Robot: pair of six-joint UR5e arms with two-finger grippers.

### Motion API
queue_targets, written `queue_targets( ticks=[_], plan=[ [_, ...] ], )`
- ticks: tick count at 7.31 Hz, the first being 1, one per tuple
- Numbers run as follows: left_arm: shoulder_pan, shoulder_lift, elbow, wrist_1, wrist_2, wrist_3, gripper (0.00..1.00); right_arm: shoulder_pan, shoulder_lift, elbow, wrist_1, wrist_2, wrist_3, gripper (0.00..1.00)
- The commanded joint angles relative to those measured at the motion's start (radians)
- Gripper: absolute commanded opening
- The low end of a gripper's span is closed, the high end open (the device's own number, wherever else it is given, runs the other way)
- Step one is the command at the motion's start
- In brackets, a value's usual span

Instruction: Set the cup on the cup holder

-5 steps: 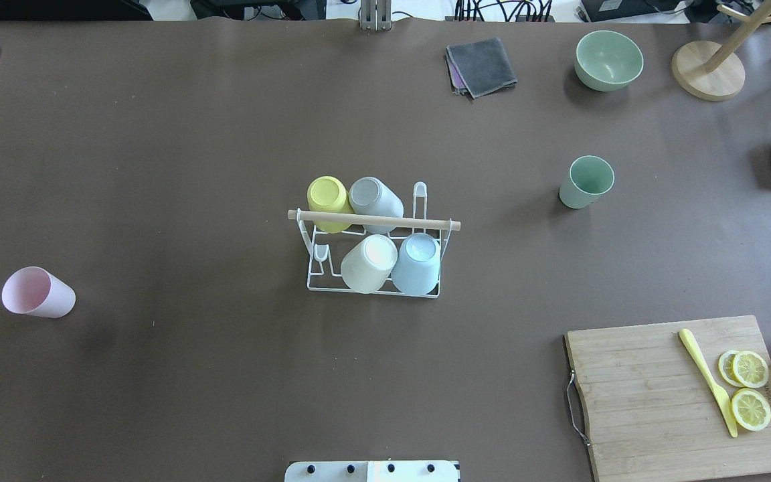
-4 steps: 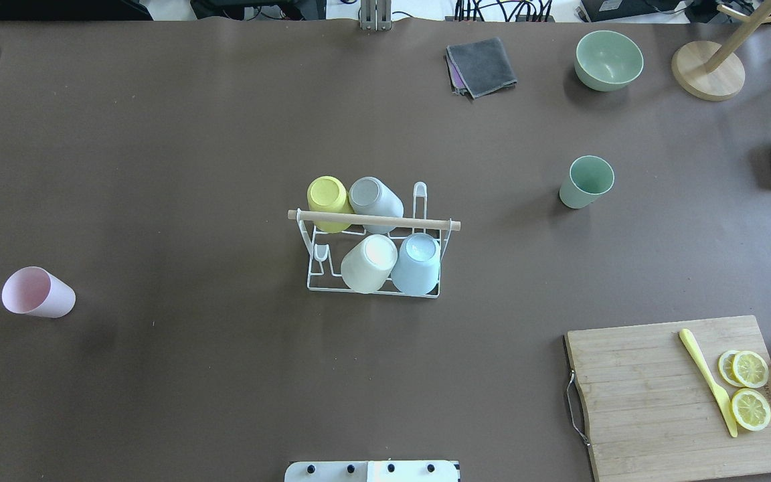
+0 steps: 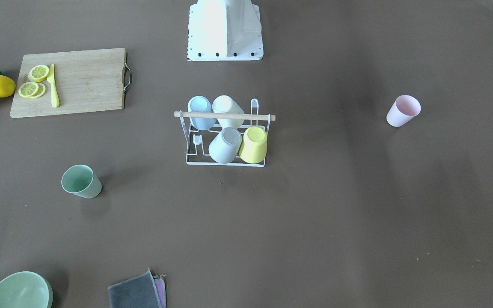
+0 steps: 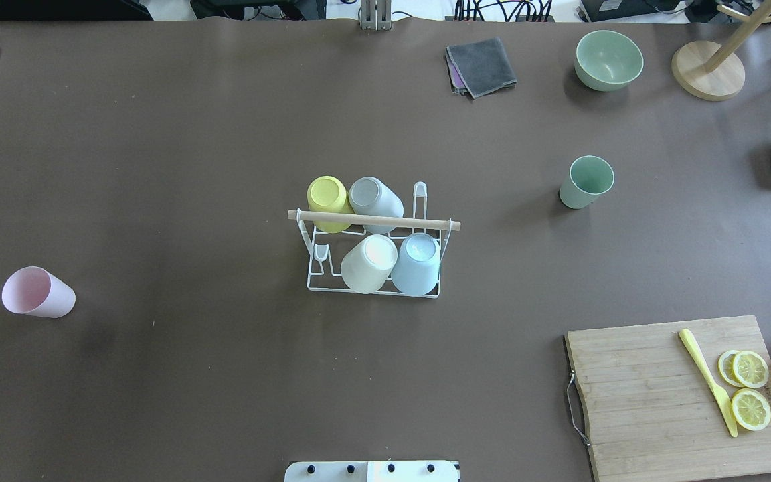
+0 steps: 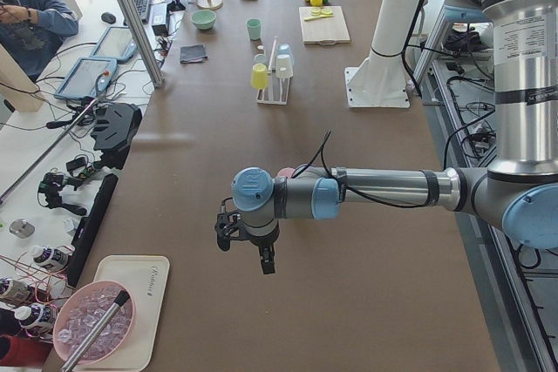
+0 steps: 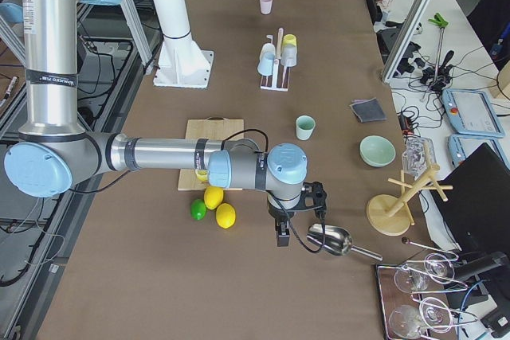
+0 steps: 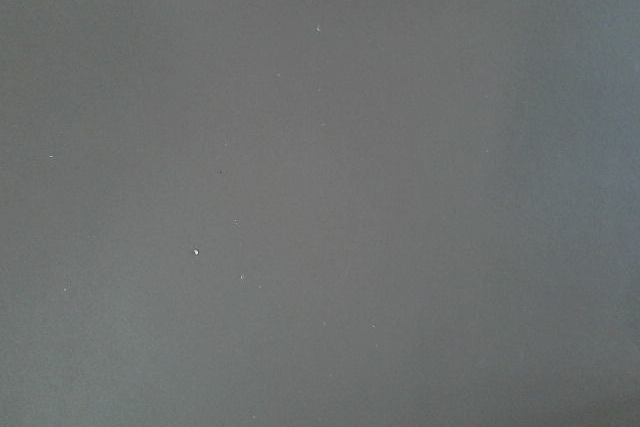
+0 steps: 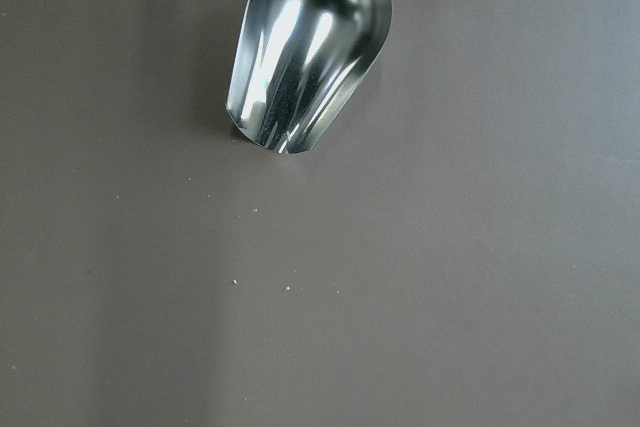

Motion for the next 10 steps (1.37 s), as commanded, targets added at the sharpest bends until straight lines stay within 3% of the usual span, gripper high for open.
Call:
queue_targets(
  ticks=[1, 10],
  plan=[
    [-0.001, -0.001, -0.001, 0.0, 0.0, 0.0, 0.99, 0.001, 0.001, -0.002, 0.001, -0.002, 0.0, 1.0],
    [-0.001, 0.0, -0.001, 0.0, -0.001, 0.0, 0.99, 0.001, -0.003, 0.039, 0.001, 0.016, 0.047, 1.0]
  ],
)
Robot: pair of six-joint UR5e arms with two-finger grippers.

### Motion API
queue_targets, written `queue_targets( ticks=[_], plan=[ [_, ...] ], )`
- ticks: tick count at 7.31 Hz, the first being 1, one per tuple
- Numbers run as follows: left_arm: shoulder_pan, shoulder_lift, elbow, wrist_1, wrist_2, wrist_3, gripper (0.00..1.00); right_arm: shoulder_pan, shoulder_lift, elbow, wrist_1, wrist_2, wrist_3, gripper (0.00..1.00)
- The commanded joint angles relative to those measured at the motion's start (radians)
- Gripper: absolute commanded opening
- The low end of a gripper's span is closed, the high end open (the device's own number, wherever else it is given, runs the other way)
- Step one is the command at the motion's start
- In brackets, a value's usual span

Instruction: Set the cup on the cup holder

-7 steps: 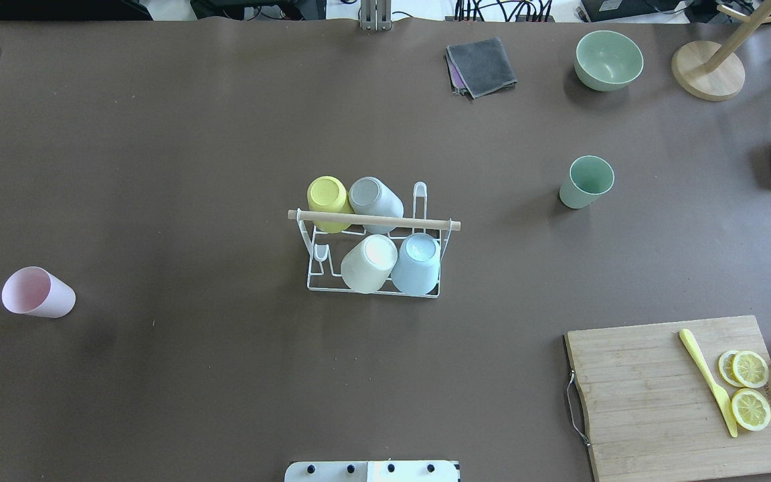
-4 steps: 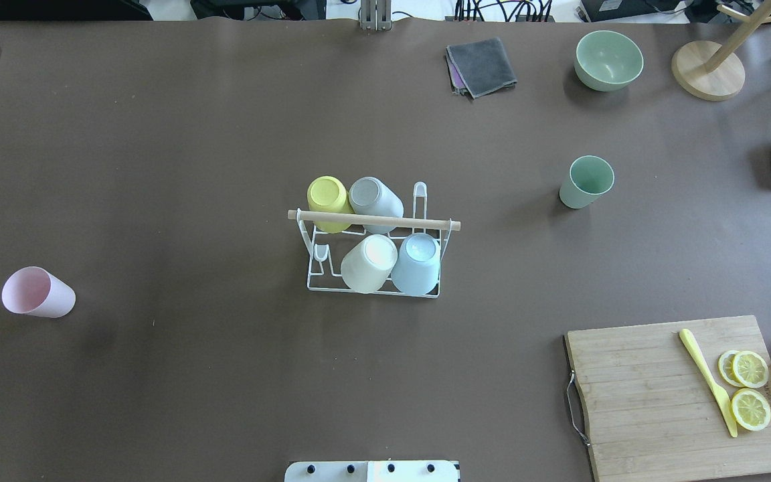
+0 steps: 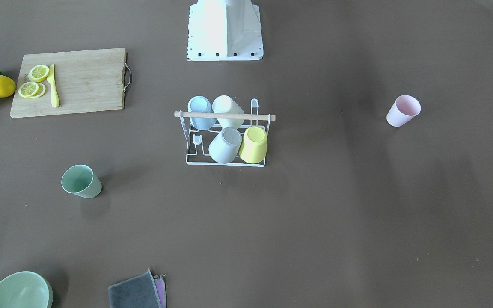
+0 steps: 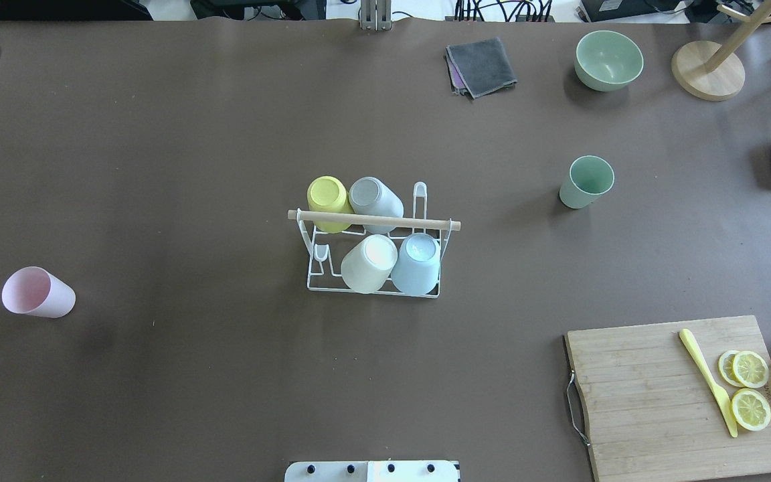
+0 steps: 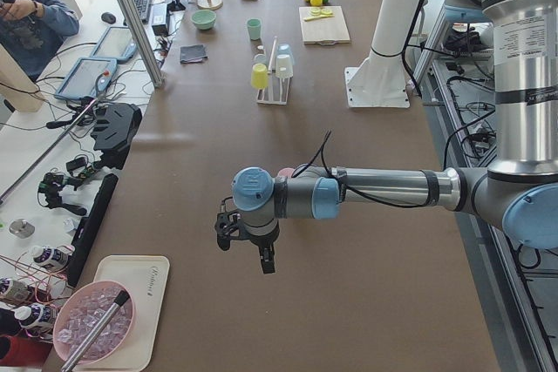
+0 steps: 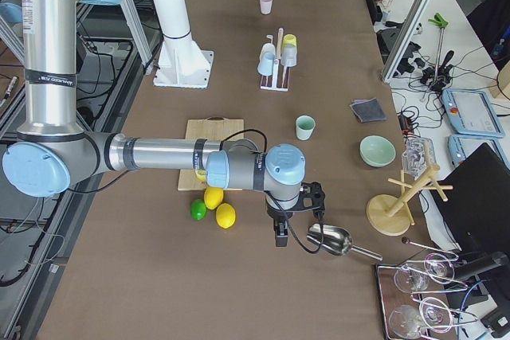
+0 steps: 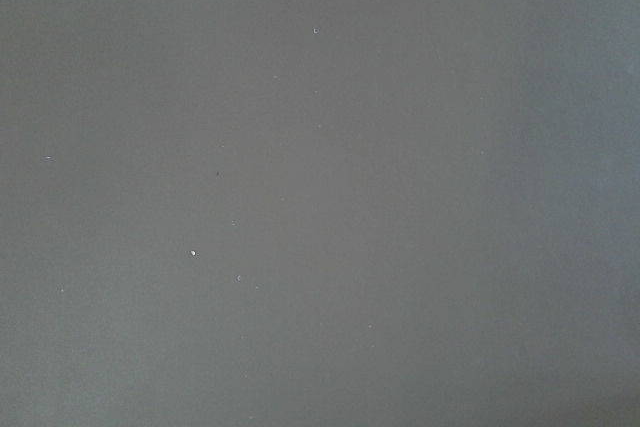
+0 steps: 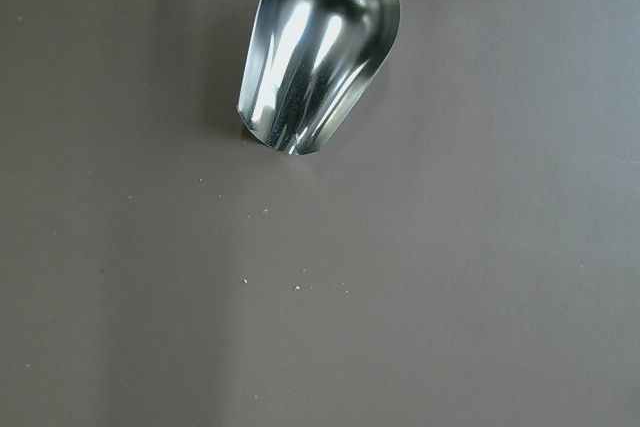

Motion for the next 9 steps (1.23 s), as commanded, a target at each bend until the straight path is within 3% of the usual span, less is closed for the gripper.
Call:
queue_targets(
  ticks=[1, 3, 5, 8, 9],
  plan=[
    [0.0, -0.002, -0.002, 0.0, 0.001, 0.0, 0.99, -0.005, 0.003, 0.05, -0.002, 0.009, 0.08, 1.0],
    [0.0, -0.011, -0.006, 0.0, -0.002, 0.0, 0.99, -0.052, -0.012, 0.138, -0.057, 0.01, 0.126, 1.0],
    [0.002, -0.04, -0.012, 0.0, -0.005, -0.003, 0.99, -0.202, 0.009, 0.266, -0.073, 0.009, 0.422, 1.0],
    [0.003, -0.069, -0.024, -0.005, -0.003, -0.002, 0.99, -0.309, 0.142, 0.277, -0.091, 0.018, 0.558, 1.0],
    [0.003, -0.069, -0.041, -0.006, 0.004, -0.002, 0.99, -0.35, 0.217, 0.277, -0.162, 0.018, 0.581, 1.0]
  ],
)
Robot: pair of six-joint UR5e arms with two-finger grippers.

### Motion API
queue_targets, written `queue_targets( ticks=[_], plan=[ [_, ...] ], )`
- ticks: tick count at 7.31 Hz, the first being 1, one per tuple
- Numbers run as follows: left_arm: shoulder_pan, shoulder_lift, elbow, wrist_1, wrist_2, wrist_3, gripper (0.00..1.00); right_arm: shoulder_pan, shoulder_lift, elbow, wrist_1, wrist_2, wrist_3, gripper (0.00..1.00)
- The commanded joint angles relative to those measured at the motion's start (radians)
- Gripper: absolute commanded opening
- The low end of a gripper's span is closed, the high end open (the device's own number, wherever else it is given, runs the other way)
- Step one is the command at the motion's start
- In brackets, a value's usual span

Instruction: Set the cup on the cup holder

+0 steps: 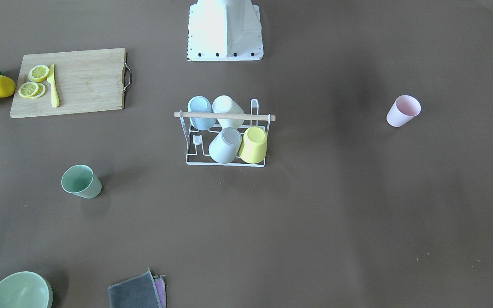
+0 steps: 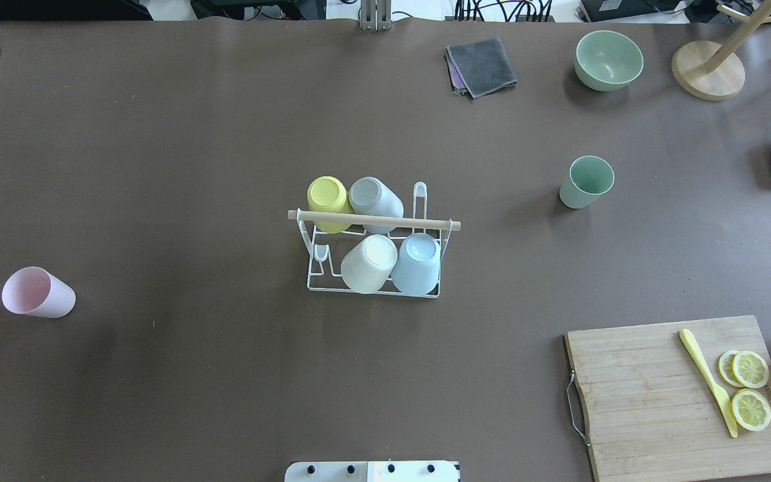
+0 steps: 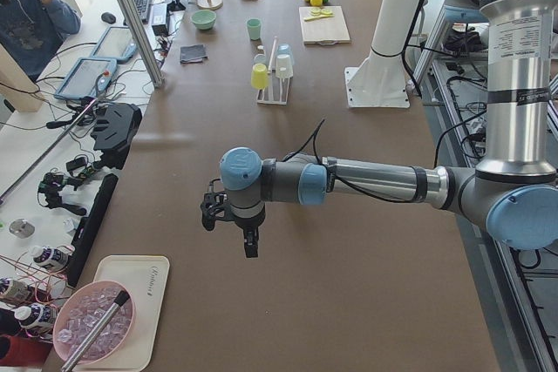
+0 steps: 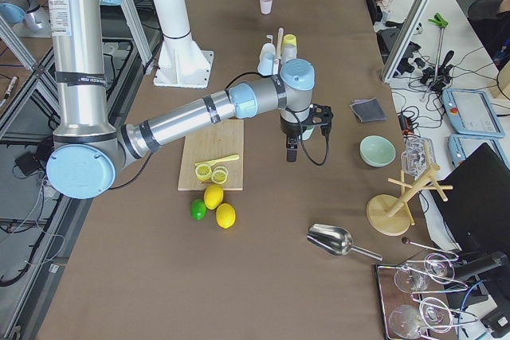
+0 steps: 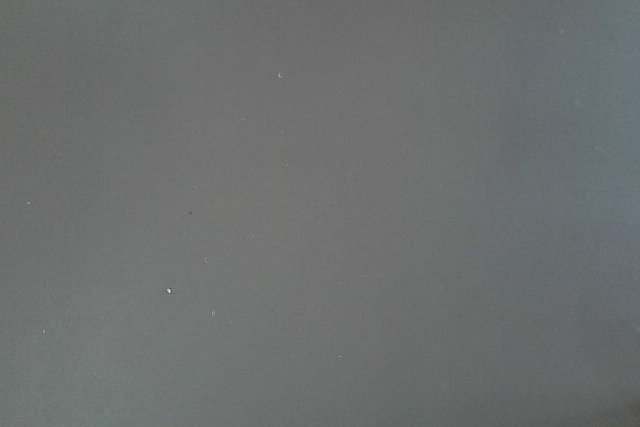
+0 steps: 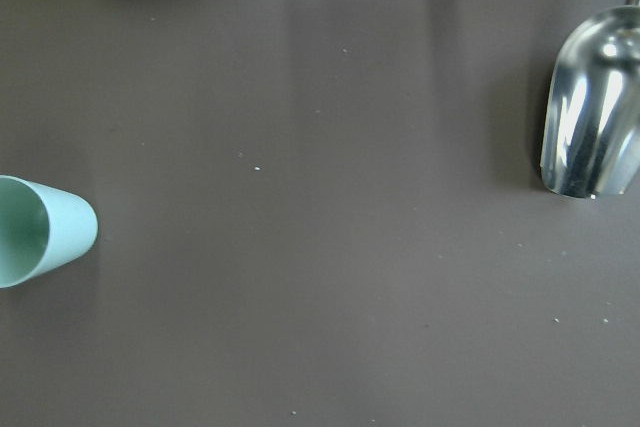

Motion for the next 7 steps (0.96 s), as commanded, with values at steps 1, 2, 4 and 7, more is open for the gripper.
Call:
queue_targets(
  ticks=[1, 2, 4, 7],
  plan=[
    [0.002, -0.007, -0.021, -0.008, 0.006, 0.002, 0.99, -0.097, 0.174, -0.006, -0.153, -0.006, 0.037, 1.0],
    [0.002, -0.006, -0.026, -0.008, 0.007, 0.002, 0.99, -0.149, 0.232, -0.029, -0.18, -0.01, 0.035, 1.0],
    [0.037, -0.169, -0.011, 0.115, 0.123, 0.002, 0.99, -0.251, 0.326, -0.066, -0.184, -0.071, 0.035, 1.0],
    [0.17, -0.35, 0.025, 0.308, 0.222, 0.001, 0.99, -0.248, 0.495, -0.306, -0.187, -0.091, -0.122, 1.0]
  ],
)
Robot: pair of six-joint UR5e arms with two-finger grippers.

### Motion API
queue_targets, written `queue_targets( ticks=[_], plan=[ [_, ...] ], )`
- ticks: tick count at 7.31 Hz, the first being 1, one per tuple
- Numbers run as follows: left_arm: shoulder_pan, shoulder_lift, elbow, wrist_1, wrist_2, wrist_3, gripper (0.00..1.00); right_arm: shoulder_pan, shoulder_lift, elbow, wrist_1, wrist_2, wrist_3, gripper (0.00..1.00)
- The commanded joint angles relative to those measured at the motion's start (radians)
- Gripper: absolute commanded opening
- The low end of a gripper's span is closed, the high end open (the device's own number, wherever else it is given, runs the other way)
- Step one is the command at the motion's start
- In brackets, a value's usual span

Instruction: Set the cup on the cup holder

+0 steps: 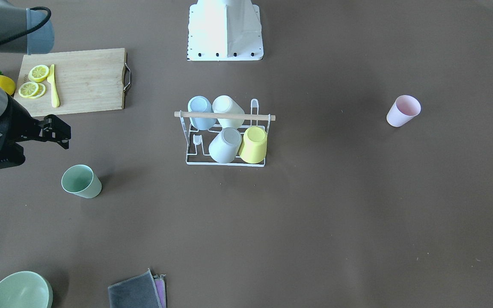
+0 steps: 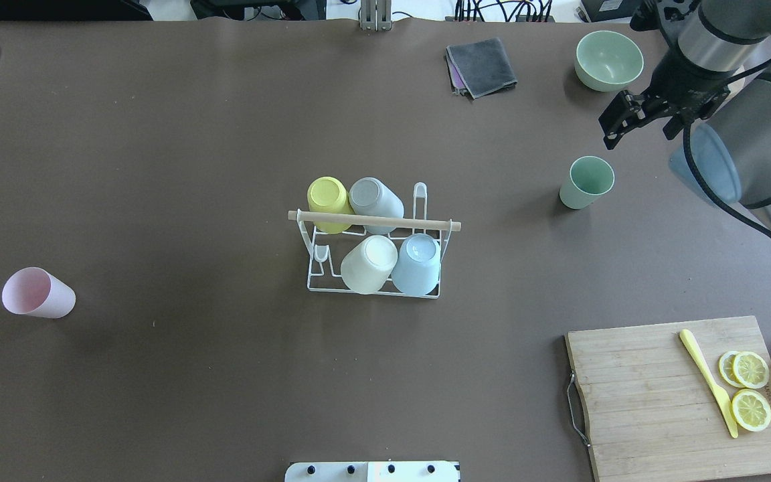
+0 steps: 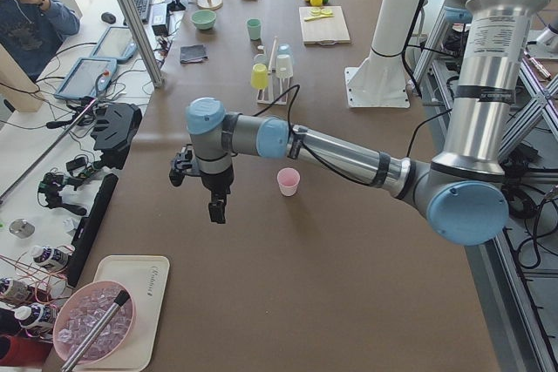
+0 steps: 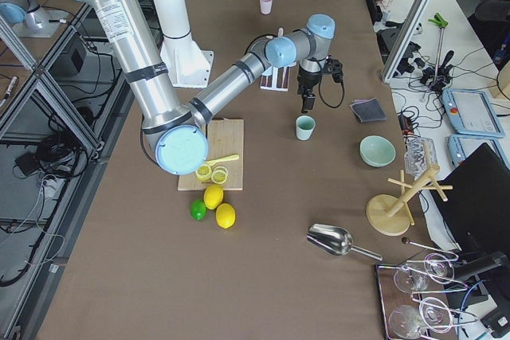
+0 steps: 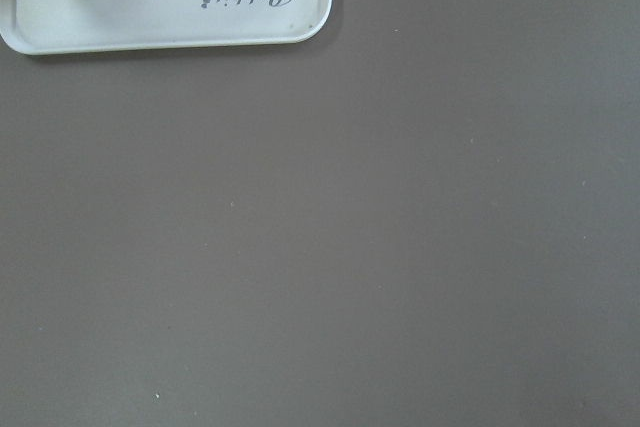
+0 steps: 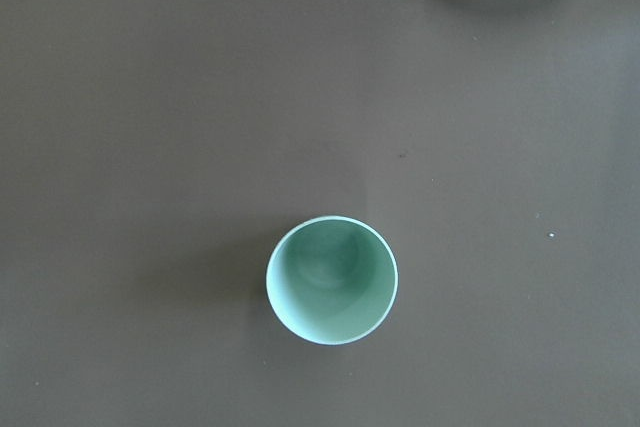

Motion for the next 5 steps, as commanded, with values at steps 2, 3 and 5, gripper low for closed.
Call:
queue_targets(
  ticks=[2, 3, 5],
  plan=[
    [0.091, -0.082, 0.007, 0.108, 0.059, -0.002, 0.99, 0.026, 0.255, -0.367, -0.016, -0.025, -0.203, 1.0],
    [0.102, -0.092, 0.003, 0.148, 0.058, -0.004, 0.99, 0.026, 0.335, -0.484, -0.038, -0.043, -0.303, 1.0],
    [0.207, -0.133, 0.022, 0.284, 0.073, -0.002, 0.99, 0.017, 0.365, -0.597, -0.049, -0.058, -0.452, 1.0]
  ],
)
